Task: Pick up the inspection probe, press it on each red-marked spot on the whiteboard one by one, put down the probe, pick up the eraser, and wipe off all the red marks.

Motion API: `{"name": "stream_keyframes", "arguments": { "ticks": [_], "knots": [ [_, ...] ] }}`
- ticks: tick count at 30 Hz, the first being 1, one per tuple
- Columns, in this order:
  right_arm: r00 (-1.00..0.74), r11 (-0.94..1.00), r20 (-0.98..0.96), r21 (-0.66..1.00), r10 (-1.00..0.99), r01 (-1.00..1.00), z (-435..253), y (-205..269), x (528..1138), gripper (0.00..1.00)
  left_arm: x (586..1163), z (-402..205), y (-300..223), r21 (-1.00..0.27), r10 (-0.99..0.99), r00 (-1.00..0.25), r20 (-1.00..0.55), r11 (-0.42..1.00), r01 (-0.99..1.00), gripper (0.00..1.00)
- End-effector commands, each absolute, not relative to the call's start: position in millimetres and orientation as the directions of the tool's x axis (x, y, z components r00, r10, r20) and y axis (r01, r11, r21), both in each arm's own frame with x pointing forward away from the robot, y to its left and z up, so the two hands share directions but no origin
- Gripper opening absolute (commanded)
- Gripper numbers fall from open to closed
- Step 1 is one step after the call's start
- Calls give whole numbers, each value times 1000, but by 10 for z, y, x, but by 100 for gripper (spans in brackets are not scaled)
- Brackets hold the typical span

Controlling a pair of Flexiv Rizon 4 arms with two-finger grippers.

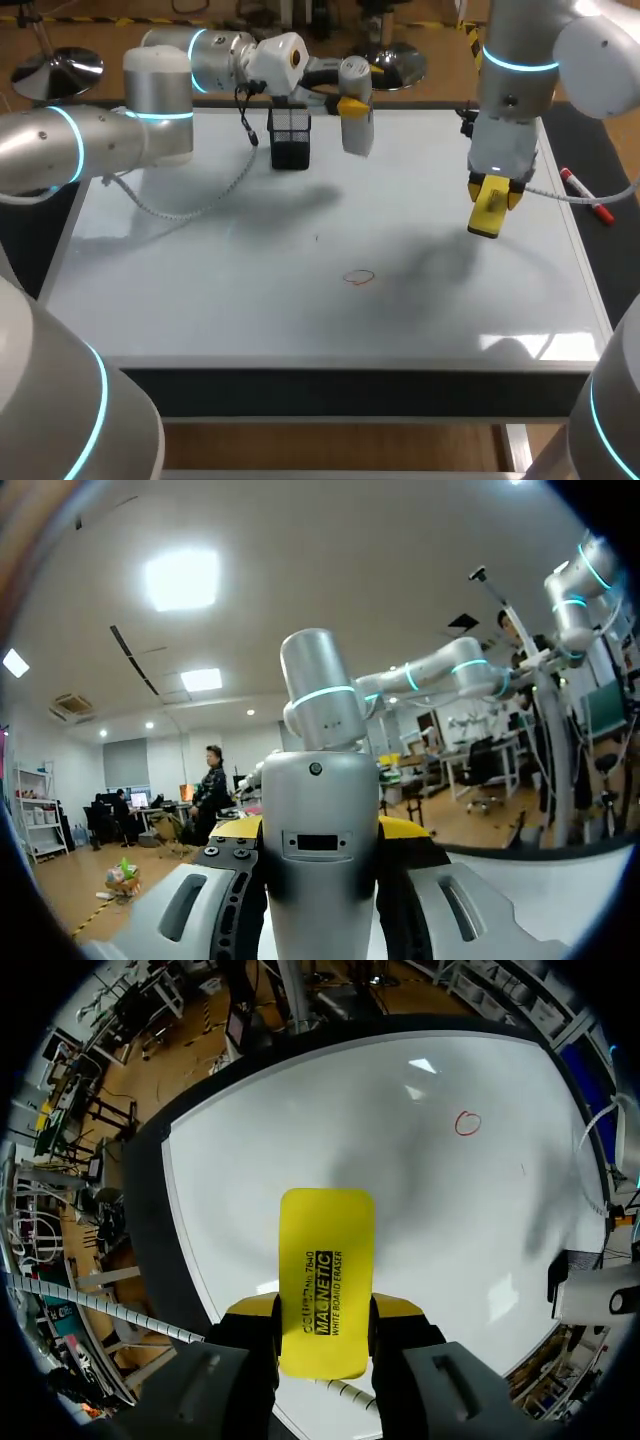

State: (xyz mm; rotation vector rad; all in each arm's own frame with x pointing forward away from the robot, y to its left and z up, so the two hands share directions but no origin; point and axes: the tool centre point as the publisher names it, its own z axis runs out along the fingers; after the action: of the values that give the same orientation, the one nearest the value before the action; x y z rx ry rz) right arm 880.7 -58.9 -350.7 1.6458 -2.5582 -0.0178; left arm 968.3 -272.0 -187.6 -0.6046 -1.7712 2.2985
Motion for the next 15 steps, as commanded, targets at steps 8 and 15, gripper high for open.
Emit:
{"name": "stream_keyframes", "arguments": {
  "ticks": [8,15],
  "knots": [
    [-409,414,79,61,-909,-908,-3503,-597,8806,0,8760,-2001,-2491,-979,206,-972,-114,-192,74,0],
    [-409,414,79,61,-909,-908,-3503,-597,8806,0,8439,-2064,-2484,-976,189,-978,-93,-212,52,0]
  ]
}}
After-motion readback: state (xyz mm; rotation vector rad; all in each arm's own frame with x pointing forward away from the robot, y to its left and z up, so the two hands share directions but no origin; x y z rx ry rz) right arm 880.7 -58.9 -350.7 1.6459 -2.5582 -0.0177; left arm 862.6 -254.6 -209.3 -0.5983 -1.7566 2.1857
